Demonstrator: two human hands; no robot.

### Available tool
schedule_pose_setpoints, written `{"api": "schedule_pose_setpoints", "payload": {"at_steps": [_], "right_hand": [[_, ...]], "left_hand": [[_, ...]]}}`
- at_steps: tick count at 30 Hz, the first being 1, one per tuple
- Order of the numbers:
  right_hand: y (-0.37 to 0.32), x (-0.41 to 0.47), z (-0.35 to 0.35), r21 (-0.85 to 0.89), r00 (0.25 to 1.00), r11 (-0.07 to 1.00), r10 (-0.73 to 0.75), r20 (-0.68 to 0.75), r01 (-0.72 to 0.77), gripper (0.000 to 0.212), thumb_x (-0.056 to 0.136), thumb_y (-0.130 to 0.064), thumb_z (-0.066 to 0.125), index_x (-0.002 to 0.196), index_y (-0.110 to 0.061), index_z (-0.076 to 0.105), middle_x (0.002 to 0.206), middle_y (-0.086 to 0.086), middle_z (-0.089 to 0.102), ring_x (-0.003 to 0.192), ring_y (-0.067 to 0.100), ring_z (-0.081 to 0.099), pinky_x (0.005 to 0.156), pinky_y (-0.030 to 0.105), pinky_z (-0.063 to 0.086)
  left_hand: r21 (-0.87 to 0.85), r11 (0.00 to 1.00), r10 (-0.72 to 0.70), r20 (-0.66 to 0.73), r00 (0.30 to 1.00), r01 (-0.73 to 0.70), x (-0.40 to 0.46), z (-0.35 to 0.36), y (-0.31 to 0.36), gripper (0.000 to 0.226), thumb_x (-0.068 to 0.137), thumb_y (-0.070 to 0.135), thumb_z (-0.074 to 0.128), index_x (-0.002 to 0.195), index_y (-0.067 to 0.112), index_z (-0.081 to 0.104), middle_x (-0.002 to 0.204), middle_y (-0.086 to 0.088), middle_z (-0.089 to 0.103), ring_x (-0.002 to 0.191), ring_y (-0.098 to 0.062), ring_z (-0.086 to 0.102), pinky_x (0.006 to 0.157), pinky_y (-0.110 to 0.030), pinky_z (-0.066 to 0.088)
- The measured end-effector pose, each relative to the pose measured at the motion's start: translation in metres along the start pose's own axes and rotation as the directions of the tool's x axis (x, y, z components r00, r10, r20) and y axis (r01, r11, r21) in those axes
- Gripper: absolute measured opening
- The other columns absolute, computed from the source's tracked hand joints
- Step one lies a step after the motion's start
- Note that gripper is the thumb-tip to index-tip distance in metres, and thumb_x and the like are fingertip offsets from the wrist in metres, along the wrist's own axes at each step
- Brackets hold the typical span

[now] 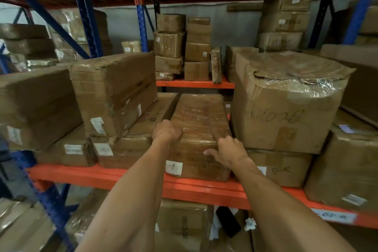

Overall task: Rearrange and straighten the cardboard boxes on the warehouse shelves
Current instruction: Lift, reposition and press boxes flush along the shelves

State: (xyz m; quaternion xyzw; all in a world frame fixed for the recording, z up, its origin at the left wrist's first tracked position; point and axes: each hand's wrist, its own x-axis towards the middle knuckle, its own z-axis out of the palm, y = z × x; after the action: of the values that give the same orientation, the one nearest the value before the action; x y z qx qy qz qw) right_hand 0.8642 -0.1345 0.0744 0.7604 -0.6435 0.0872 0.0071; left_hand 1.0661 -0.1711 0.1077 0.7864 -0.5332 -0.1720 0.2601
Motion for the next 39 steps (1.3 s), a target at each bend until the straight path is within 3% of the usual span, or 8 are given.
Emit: {"api": "schedule_pose_setpoints", "payload": {"at_steps": [5, 9, 15, 18, 21, 26, 32, 39], "right_hand": [[-0.008, -0.018, -0.003, -0.214, 0.995, 0.976, -0.055, -0.089, 0.035, 0.059, 0.090, -0.071, 0.053, 0.109, -0.018, 0.069, 0.110, 0.007, 0.071, 0.105, 0.029, 0.065, 0.079, 0.036, 0.043], [-0.027, -0.014, -0.017, -0.446, 0.996, 0.894, -0.074, -0.043, 0.047, 0.045, 0.087, -0.062, 0.065, 0.109, -0.024, 0.074, 0.115, 0.004, 0.071, 0.129, 0.032, 0.046, 0.105, 0.045, 0.029], [-0.024, 0.004, -0.044, -0.231, 0.989, 0.972, -0.006, 0.147, 0.040, 0.060, 0.078, -0.046, 0.084, 0.127, -0.017, 0.065, 0.130, 0.007, 0.063, 0.122, 0.030, 0.059, 0.097, 0.039, 0.044], [-0.030, 0.020, -0.080, -0.023, 0.952, 1.000, 0.021, 0.306, -0.015, 0.056, 0.083, -0.042, 0.080, 0.127, -0.015, 0.062, 0.135, 0.010, 0.060, 0.118, 0.030, 0.060, 0.095, 0.039, 0.050], [-0.052, 0.036, -0.113, 0.146, 0.976, 0.989, -0.024, 0.216, -0.008, 0.058, 0.080, -0.048, 0.081, 0.124, -0.017, 0.060, 0.128, 0.008, 0.061, 0.103, 0.025, 0.060, 0.080, 0.036, 0.049], [-0.118, 0.061, -0.162, 0.289, 0.983, 0.940, -0.180, -0.028, 0.180, 0.079, 0.081, -0.037, 0.082, 0.148, -0.023, 0.043, 0.149, 0.011, 0.046, 0.127, 0.031, 0.051, 0.095, 0.044, 0.048], [-0.208, 0.082, -0.191, -0.175, 0.857, 0.878, -0.474, -0.201, 0.445, 0.118, 0.075, -0.017, 0.085, 0.160, -0.034, 0.006, 0.168, 0.009, -0.005, 0.153, 0.037, 0.003, 0.119, 0.057, 0.024], [-0.285, 0.105, -0.180, -0.578, 0.761, 0.680, -0.632, -0.148, 0.452, 0.127, 0.076, -0.013, 0.084, 0.159, -0.035, -0.008, 0.165, 0.010, -0.025, 0.152, 0.034, -0.017, 0.123, 0.058, 0.004]], "left_hand": [[0.007, 1.000, -0.020, 0.032, 0.999, 0.020, -0.018, -0.011, -0.003, 0.066, 0.085, 0.047, 0.077, 0.133, 0.008, 0.056, 0.135, -0.014, 0.059, 0.124, -0.033, 0.056, 0.100, -0.042, 0.050], [0.032, 0.999, -0.001, 0.030, 1.000, 0.000, -0.027, -0.006, 0.000, 0.060, 0.092, 0.041, 0.071, 0.136, 0.004, 0.054, 0.139, -0.017, 0.057, 0.128, -0.034, 0.054, 0.103, -0.042, 0.048], [-0.108, 0.994, 0.031, 0.141, 0.990, -0.016, -0.033, -0.025, -0.016, 0.057, 0.093, 0.038, 0.067, 0.140, 0.008, 0.054, 0.138, -0.014, 0.058, 0.128, -0.032, 0.053, 0.104, -0.040, 0.046], [-0.118, 0.993, -0.021, -0.338, 0.941, -0.020, -0.032, -0.055, -0.017, 0.055, 0.093, 0.030, 0.066, 0.136, 0.001, 0.048, 0.137, -0.023, 0.053, 0.126, -0.038, 0.051, 0.101, -0.043, 0.043], [-0.120, 0.991, -0.122, -0.648, 0.752, 0.057, -0.025, -0.097, -0.028, 0.098, 0.082, 0.039, 0.079, 0.150, -0.002, 0.021, 0.151, -0.031, 0.030, 0.137, -0.047, 0.033, 0.114, -0.051, 0.030], [-0.319, 0.941, -0.262, -0.469, 0.844, 0.115, 0.008, -0.124, -0.070, 0.159, 0.059, 0.054, 0.093, 0.153, 0.007, -0.026, 0.162, -0.031, -0.018, 0.150, -0.050, -0.008, 0.120, -0.061, -0.004], [-0.417, 0.894, -0.287, -0.247, 0.926, 0.166, 0.035, -0.114, -0.110, 0.173, 0.050, 0.055, 0.096, 0.146, 0.014, -0.042, 0.161, -0.028, -0.025, 0.151, -0.047, -0.011, 0.118, -0.068, 0.001], [-0.181, 0.983, -0.068, -0.514, 0.855, -0.031, 0.038, -0.100, -0.137, 0.161, 0.055, 0.074, 0.083, 0.153, 0.005, -0.024, 0.149, -0.025, 0.021, 0.134, -0.045, 0.031, 0.110, -0.057, 0.031]]}}
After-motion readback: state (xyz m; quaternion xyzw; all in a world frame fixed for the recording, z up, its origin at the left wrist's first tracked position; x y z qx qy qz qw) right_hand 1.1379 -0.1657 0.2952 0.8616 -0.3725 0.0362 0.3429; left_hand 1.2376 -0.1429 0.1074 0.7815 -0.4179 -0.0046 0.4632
